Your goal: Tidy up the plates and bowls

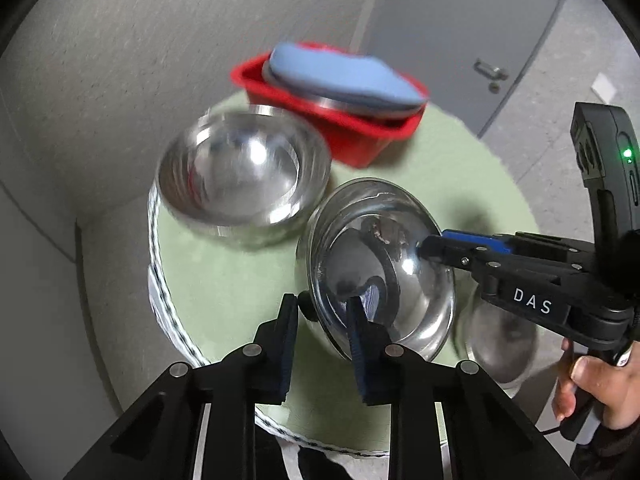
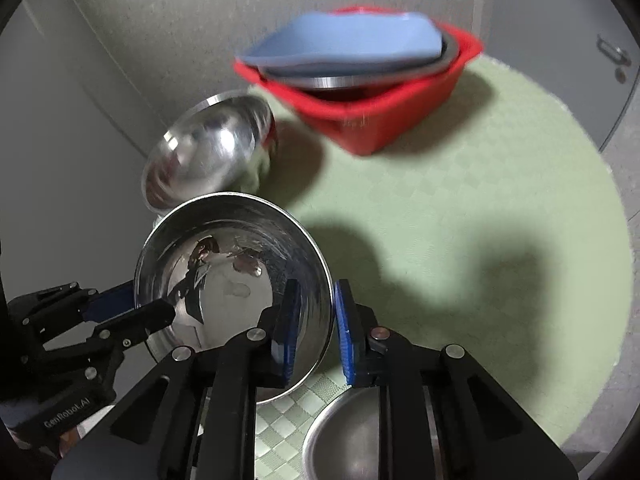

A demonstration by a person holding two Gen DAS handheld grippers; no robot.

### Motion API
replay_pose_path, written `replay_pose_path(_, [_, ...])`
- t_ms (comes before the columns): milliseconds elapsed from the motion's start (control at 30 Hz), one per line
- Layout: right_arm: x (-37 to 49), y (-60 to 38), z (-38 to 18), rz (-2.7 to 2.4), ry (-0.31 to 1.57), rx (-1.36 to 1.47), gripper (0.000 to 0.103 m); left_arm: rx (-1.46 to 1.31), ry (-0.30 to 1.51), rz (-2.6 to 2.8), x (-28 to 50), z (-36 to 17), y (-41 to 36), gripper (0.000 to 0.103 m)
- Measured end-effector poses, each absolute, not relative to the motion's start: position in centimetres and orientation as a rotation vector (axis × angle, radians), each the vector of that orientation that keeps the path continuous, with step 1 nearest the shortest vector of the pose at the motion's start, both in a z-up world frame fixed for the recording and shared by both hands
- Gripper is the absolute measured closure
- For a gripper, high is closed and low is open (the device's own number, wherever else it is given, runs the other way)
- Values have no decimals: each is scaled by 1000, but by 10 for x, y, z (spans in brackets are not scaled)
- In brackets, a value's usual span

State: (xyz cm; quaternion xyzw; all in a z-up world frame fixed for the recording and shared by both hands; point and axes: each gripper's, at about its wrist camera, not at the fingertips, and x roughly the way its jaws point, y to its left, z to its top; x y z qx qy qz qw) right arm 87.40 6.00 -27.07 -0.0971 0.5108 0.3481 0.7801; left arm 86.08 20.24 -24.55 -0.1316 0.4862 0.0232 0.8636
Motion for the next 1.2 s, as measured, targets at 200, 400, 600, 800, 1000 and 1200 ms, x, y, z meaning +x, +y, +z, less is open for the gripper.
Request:
replay_pose_path(200, [877, 88, -231, 735, 1020, -197, 85, -264, 955, 48, 868, -210, 235, 82])
replay_pose_path(400, [896, 134, -227, 722, 1014, -177, 85, -269, 944, 63, 888, -201, 282, 82])
replay_pose_path(600, [912, 163, -245, 705, 1069, -156, 85, -252, 985, 73, 914, -220, 316, 82])
replay_pose_path(800, [919, 174, -264, 663, 1117, -161, 85, -235, 1057, 60, 944, -246, 325, 82])
replay_pose_path(1000, [919, 175, -266, 624, 1114, -166, 83, -229, 1079, 29, 962, -260, 328, 76])
replay_pose_path(1200, [916, 168, -263, 602, 1103, -129, 63, -223, 1067, -6, 964, -260, 320, 42])
